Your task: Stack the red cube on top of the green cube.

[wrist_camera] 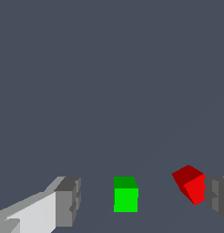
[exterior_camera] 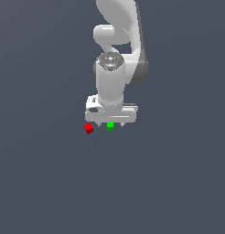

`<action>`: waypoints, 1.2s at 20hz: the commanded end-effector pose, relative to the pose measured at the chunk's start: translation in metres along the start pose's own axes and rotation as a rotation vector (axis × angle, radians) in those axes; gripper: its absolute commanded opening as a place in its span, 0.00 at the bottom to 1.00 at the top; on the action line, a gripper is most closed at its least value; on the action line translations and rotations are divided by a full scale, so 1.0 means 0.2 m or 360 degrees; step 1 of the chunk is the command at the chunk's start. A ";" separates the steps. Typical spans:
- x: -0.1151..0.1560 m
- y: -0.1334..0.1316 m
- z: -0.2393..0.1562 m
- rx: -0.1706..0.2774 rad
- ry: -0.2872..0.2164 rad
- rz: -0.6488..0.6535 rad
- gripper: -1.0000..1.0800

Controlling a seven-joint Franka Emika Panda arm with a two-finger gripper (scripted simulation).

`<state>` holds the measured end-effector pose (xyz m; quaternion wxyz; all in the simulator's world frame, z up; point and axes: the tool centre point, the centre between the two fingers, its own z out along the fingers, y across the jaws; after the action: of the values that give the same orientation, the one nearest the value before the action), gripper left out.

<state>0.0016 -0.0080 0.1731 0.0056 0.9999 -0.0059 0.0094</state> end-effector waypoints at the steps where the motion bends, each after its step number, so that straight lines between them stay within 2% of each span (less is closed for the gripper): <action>1: 0.00 0.00 0.00 0.0000 0.0000 0.0000 0.96; 13: -0.08 0.08 0.07 0.0003 -0.0003 -0.0108 0.96; 24: -0.24 0.28 0.24 0.0012 -0.0012 -0.0374 0.96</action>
<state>-0.0414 -0.0576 0.1294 0.0031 0.9951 0.0984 0.0055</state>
